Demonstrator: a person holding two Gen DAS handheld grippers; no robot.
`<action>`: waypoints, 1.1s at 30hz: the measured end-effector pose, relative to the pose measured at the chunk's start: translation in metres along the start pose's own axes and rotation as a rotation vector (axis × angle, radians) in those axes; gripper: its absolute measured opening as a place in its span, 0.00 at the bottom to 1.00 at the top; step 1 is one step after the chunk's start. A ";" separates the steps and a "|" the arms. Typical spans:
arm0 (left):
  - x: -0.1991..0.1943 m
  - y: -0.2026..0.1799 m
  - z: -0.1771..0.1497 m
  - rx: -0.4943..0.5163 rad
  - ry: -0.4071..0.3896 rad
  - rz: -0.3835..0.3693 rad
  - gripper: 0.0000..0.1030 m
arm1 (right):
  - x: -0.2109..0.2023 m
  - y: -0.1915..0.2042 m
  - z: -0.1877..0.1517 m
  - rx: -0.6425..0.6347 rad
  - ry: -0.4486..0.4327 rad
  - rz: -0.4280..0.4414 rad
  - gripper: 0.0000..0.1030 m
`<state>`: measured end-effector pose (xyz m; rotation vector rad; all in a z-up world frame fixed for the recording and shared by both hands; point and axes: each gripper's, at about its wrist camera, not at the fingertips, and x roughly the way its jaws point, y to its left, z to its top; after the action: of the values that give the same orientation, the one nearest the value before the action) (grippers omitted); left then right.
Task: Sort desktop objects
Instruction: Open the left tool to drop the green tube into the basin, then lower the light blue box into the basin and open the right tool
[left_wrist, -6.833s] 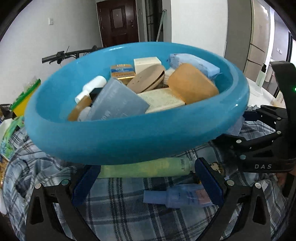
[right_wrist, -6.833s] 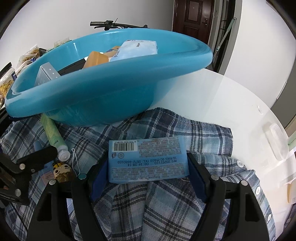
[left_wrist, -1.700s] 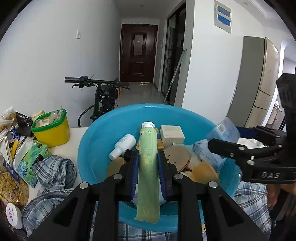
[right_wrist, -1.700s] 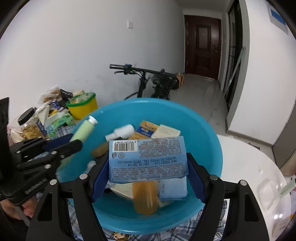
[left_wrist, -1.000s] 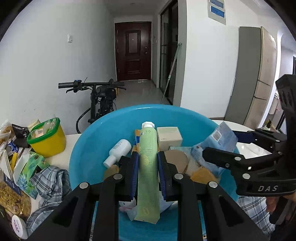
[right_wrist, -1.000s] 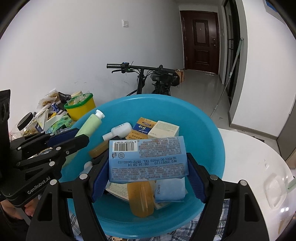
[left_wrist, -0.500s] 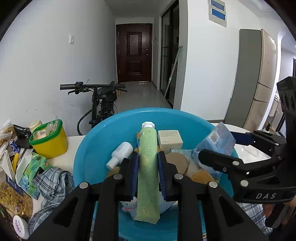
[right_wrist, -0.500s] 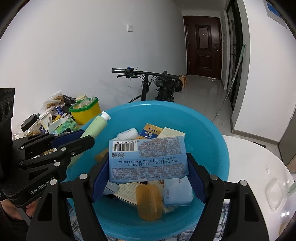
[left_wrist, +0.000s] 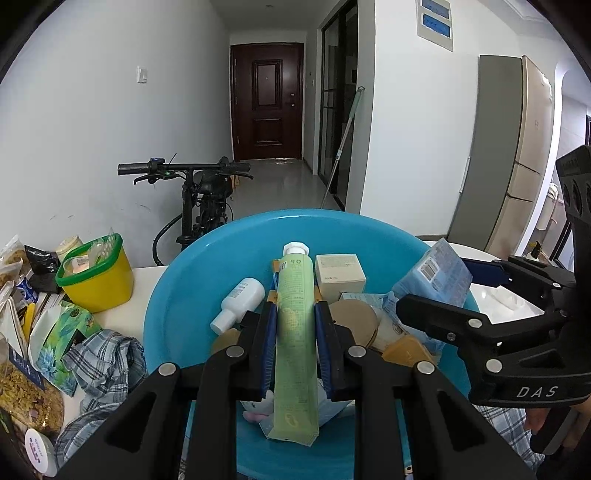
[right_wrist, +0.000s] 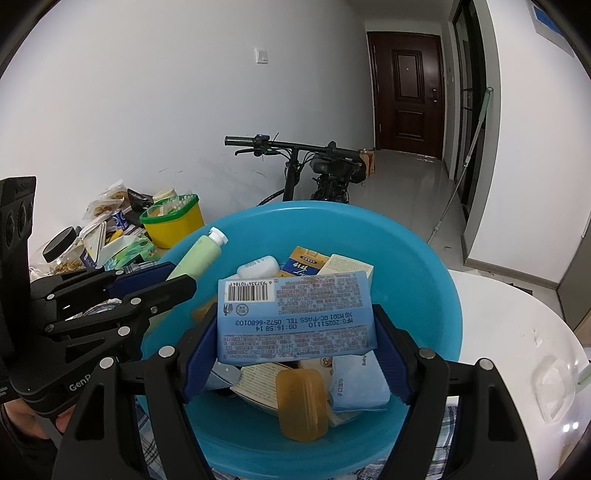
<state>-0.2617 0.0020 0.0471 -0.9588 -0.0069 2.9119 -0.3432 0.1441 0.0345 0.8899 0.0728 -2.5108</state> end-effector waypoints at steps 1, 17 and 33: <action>0.000 0.000 0.000 -0.002 0.000 -0.002 0.22 | 0.000 0.000 0.000 0.000 0.001 0.000 0.72; -0.003 0.018 0.002 -0.057 -0.022 0.123 0.93 | -0.003 -0.009 -0.001 0.023 -0.002 -0.012 0.73; 0.001 0.021 0.002 -0.074 0.009 0.098 0.93 | 0.001 -0.013 -0.002 0.027 0.011 -0.013 0.73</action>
<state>-0.2647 -0.0187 0.0474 -1.0111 -0.0701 3.0160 -0.3484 0.1556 0.0311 0.9171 0.0491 -2.5240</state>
